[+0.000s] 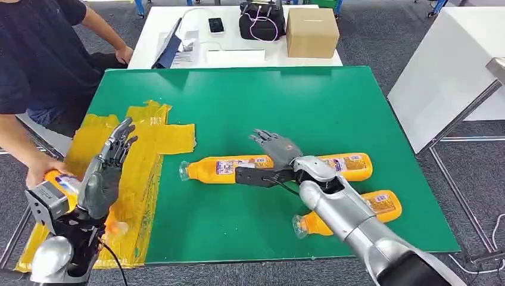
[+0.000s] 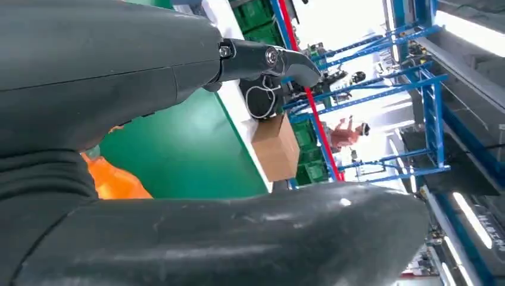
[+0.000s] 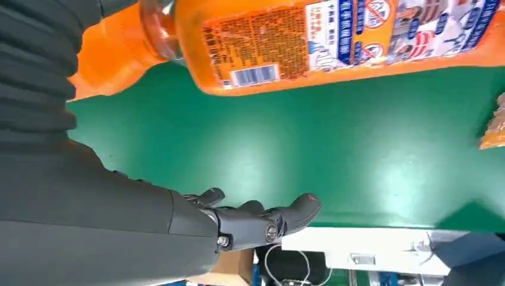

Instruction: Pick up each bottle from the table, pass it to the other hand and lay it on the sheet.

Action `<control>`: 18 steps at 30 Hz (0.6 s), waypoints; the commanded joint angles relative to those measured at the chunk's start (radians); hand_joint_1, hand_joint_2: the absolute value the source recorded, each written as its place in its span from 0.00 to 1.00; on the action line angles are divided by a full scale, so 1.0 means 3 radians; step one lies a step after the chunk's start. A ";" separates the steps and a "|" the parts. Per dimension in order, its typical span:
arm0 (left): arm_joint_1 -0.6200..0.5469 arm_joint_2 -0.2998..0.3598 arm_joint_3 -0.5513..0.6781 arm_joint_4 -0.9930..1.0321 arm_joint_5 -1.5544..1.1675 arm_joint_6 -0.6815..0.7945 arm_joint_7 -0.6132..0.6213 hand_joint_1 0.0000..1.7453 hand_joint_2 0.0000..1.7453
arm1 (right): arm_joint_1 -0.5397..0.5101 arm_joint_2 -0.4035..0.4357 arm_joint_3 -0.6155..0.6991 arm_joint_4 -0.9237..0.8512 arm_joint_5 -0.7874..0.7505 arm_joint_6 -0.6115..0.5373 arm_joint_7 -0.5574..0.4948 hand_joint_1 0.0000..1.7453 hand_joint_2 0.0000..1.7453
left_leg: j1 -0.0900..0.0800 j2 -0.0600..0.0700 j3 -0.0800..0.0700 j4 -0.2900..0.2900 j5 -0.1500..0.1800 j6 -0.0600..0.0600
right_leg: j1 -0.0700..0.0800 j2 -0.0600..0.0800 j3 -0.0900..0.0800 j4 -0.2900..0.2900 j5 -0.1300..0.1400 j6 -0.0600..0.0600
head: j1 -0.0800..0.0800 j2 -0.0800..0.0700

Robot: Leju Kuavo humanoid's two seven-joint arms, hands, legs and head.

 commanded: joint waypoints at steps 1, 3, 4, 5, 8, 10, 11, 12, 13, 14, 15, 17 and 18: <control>-0.0123 -0.0074 -0.0025 0.0100 -0.0031 0.0013 0.0014 0.00 0.00 | -0.0338 0.0256 0.0271 0.0655 -0.0059 -0.0006 -0.0020 0.00 1.00 | 0.0000 0.0007 0.0010 0.0002 -0.0004 -0.0002 | 0.0001 0.0005 0.0009 0.0001 -0.0003 -0.0001 | 0.0000 0.0000; -0.0123 -0.0074 -0.0025 0.0100 -0.0031 0.0013 0.0014 0.00 0.00 | -0.0338 0.0256 0.0271 0.0655 -0.0059 -0.0006 -0.0020 0.00 1.00 | 0.0000 0.0000 0.0006 0.0001 -0.0002 -0.0002 | 0.0001 -0.0001 0.0005 -0.0001 -0.0003 -0.0001 | 0.0000 0.0000; -0.0123 -0.0074 -0.0025 0.0100 -0.0031 0.0013 0.0014 0.00 0.00 | -0.0338 0.0256 0.0271 0.0655 -0.0059 -0.0006 -0.0020 0.00 1.00 | 0.0001 -0.0002 0.0008 0.0002 -0.0003 -0.0002 | 0.0001 -0.0002 0.0009 0.0000 -0.0004 -0.0001 | -0.0001 0.0000; -0.0123 -0.0074 -0.0025 0.0100 -0.0031 0.0013 0.0014 0.00 0.00 | -0.0338 0.0256 0.0271 0.0655 -0.0059 -0.0006 -0.0020 0.00 1.00 | -0.0001 -0.0001 0.0006 0.0001 -0.0002 -0.0002 | 0.0000 -0.0001 0.0006 0.0000 -0.0003 -0.0001 | -0.0001 0.0000; -0.0125 -0.0068 -0.0027 0.0109 -0.0024 0.0005 0.0012 0.00 0.00 | -0.0353 0.0269 0.0279 0.0698 -0.0087 0.0010 -0.0020 0.00 1.00 | 0.0000 0.0001 0.0007 0.0001 -0.0003 -0.0001 | 0.0000 0.0000 0.0006 0.0000 -0.0003 0.0000 | 0.0000 0.0000; -0.0139 -0.0075 -0.0041 0.0115 -0.0010 0.0000 0.0005 0.00 0.00 | -0.0372 0.0299 0.0295 0.0779 -0.0118 0.0033 0.0000 0.00 1.00 | 0.0001 0.0002 0.0009 0.0002 -0.0004 -0.0002 | 0.0001 0.0001 0.0008 0.0000 -0.0004 -0.0001 | -0.0001 0.0000; -0.0150 -0.0072 -0.0054 0.0118 -0.0012 0.0000 0.0002 0.00 0.00 | -0.0380 0.0328 0.0291 0.0841 -0.0141 0.0048 0.0009 0.00 1.00 | -0.0001 0.0000 0.0007 0.0001 -0.0002 -0.0001 | 0.0000 -0.0001 0.0006 0.0000 -0.0003 0.0000 | 0.0000 0.0000; -0.0156 -0.0074 -0.0062 0.0119 -0.0013 0.0000 0.0001 0.00 0.00 | -0.0386 0.0346 0.0299 0.0886 -0.0145 0.0054 0.0011 0.00 1.00 | 0.0000 0.0000 0.0004 0.0001 -0.0001 -0.0001 | 0.0000 0.0000 0.0003 0.0000 -0.0002 0.0000 | -0.0001 0.0000; -0.0165 -0.0071 -0.0074 0.0120 -0.0017 0.0004 -0.0003 0.00 0.00 | -0.0410 0.0375 0.0322 0.0974 -0.0143 0.0067 0.0011 0.00 1.00 | 0.0001 0.0001 0.0009 0.0001 -0.0003 -0.0002 | 0.0001 0.0000 0.0008 0.0000 -0.0003 -0.0001 | -0.0001 0.0000; -0.0166 -0.0067 -0.0085 0.0116 -0.0023 0.0020 -0.0016 0.00 0.00 | -0.0437 0.0408 0.0368 0.1082 -0.0148 0.0068 -0.0004 0.00 1.00 | 0.0000 0.0000 0.0005 0.0000 -0.0002 -0.0001 | 0.0000 0.0000 0.0004 -0.0001 -0.0002 0.0000 | -0.0001 0.0000; -0.0169 -0.0065 -0.0091 0.0116 -0.0017 0.0026 -0.0024 0.00 0.00 | -0.0455 0.0426 0.0403 0.1154 -0.0139 0.0072 -0.0005 0.00 1.00 | 0.0000 0.0000 0.0010 0.0001 -0.0003 -0.0002 | 0.0000 -0.0001 0.0010 0.0000 -0.0004 -0.0001 | 0.0000 0.0000; -0.0179 -0.0062 -0.0110 0.0122 -0.0005 0.0020 -0.0036 0.00 0.00 | -0.0481 0.0468 0.0447 0.1304 -0.0150 0.0097 -0.0005 0.00 1.00 | 0.0000 0.0001 0.0009 0.0000 -0.0003 -0.0002 | 0.0000 0.0001 0.0008 0.0000 -0.0004 -0.0001 | -0.0001 0.0000; -0.0180 -0.0063 -0.0115 0.0123 -0.0006 0.0023 -0.0041 0.00 0.00 | -0.0488 0.0480 0.0463 0.1347 -0.0144 0.0095 -0.0008 0.00 1.00 | 0.0000 0.0000 0.0006 -0.0001 -0.0001 -0.0001 | 0.0000 0.0000 0.0005 -0.0001 -0.0002 0.0000 | 0.0000 0.0000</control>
